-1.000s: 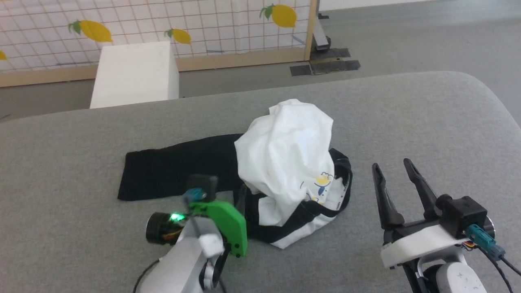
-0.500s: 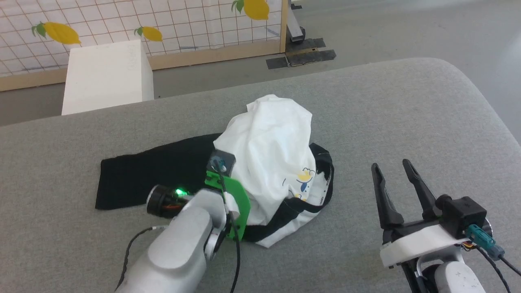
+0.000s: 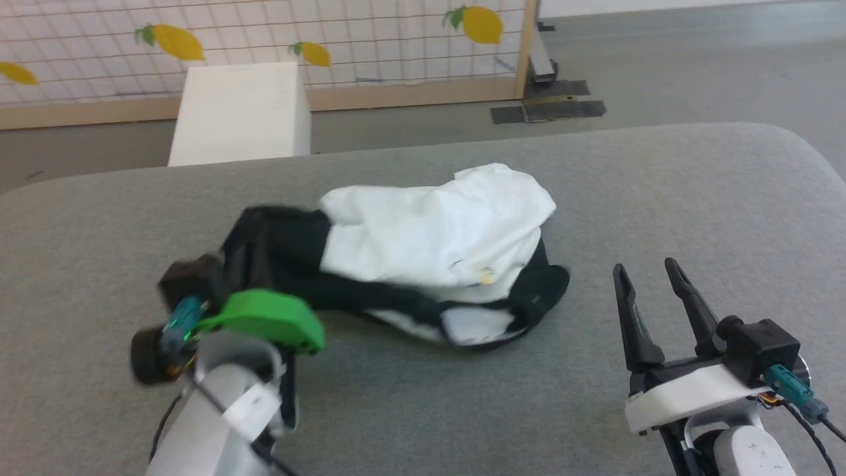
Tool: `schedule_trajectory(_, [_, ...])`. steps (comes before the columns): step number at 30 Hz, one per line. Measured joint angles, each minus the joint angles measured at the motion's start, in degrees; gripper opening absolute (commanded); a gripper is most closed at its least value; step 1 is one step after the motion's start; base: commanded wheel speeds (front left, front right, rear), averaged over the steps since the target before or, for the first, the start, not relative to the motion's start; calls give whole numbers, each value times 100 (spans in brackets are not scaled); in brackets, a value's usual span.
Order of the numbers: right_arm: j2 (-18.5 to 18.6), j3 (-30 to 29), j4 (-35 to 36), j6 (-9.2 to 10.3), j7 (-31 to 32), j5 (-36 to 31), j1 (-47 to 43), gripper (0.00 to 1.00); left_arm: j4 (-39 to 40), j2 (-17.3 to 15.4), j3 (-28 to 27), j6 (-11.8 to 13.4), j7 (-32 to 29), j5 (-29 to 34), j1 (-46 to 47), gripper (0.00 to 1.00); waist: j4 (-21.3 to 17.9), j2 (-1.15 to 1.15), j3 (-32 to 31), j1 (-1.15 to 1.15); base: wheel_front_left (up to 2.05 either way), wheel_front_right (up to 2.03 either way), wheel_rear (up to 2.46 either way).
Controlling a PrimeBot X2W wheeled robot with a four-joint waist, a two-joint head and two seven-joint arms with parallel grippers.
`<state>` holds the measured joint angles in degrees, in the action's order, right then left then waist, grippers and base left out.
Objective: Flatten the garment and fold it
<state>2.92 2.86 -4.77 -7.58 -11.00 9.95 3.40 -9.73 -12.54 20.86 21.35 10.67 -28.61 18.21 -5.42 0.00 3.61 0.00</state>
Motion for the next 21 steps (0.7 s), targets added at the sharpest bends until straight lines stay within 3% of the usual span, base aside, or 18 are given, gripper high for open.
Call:
schedule_trajectory(5, [0, -3, 46, 0, 54, -42, -37, 100, 576, -203, -486, 564, 129, -164, -1107, 0, 354, 0, -65, 0, 0, 0, 0])
schedule_trajectory(10, [0, 4, 87, 0, 232, -83, -85, 100, 447, -296, -725, 826, -8, -326, -1983, 0, 717, 0, -95, 0, 0, 0, 0])
schedule_trajectory(11, [-1, 8, 88, 0, 293, -83, -91, 100, 352, -288, -745, 825, -82, -449, -2084, 27, 788, 0, -96, 0, 0, 0, 0])
schedule_trajectory(12, [-2, 11, 89, 0, 350, -83, -96, 100, 265, -281, -740, 817, -140, -527, -2144, 97, 842, 0, -96, 0, 0, 0, 0])
schedule_trajectory(17, [-3, -138, 68, 0, 728, -83, -108, 100, -18, -89, -675, 437, -40, -759, -2164, 100, 1150, 0, -52, 0, 0, 0, 0])
schedule_trajectory(21, [-5, -402, -88, 0, 1176, -130, 38, 100, -66, 45, -806, 323, 337, -643, -2005, 100, 1345, 0, 56, 0, 0, 0, 0])
